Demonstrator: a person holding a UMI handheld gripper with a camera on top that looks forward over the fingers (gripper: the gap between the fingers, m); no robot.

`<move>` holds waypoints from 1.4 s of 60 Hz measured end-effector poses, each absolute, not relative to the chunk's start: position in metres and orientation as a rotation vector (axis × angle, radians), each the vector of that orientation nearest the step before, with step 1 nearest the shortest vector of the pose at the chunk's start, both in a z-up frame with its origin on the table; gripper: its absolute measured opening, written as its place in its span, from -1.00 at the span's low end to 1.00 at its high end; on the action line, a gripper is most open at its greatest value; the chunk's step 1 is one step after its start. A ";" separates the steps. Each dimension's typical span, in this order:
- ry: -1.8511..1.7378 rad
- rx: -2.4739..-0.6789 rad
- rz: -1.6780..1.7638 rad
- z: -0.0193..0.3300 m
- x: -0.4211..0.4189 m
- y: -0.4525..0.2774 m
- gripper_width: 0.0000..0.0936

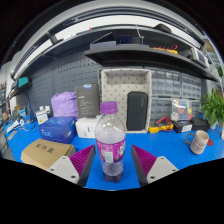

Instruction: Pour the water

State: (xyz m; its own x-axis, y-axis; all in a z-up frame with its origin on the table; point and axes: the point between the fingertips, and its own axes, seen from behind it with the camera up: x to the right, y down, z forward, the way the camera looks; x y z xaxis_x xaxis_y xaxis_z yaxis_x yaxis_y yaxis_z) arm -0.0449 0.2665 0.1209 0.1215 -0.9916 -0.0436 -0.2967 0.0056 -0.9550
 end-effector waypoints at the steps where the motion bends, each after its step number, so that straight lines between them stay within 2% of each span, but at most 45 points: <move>1: 1.336 -1.464 -0.940 0.120 -0.042 0.268 0.55; 11: 1.327 -1.480 -0.953 0.103 -0.018 0.276 0.54; 14: 1.320 -1.467 -0.959 0.101 -0.014 0.278 0.33; 16: 1.320 -1.438 -0.980 0.102 -0.010 0.276 0.10; 26: 1.273 -1.406 -1.010 0.104 -0.011 0.276 -0.10; 28: 1.265 -1.406 -1.003 0.104 -0.012 0.277 -0.10; 29: 1.263 -1.407 -0.998 0.104 -0.011 0.277 0.01; 30: 1.261 -1.407 -0.991 0.104 -0.011 0.276 -0.17; 43: 1.298 -1.447 -0.883 0.103 -0.011 0.268 -0.17; 50: 1.342 -1.391 -0.818 0.120 -0.011 0.238 -0.17; 56: 1.393 -1.291 -0.735 0.141 -0.007 0.195 -0.17; 64: 1.513 -1.052 -0.483 0.159 -0.001 0.133 -0.17; 73: 1.642 -0.748 -0.201 0.165 0.006 0.067 -0.17; 84: 1.747 -0.422 0.126 0.157 0.012 0.023 -0.18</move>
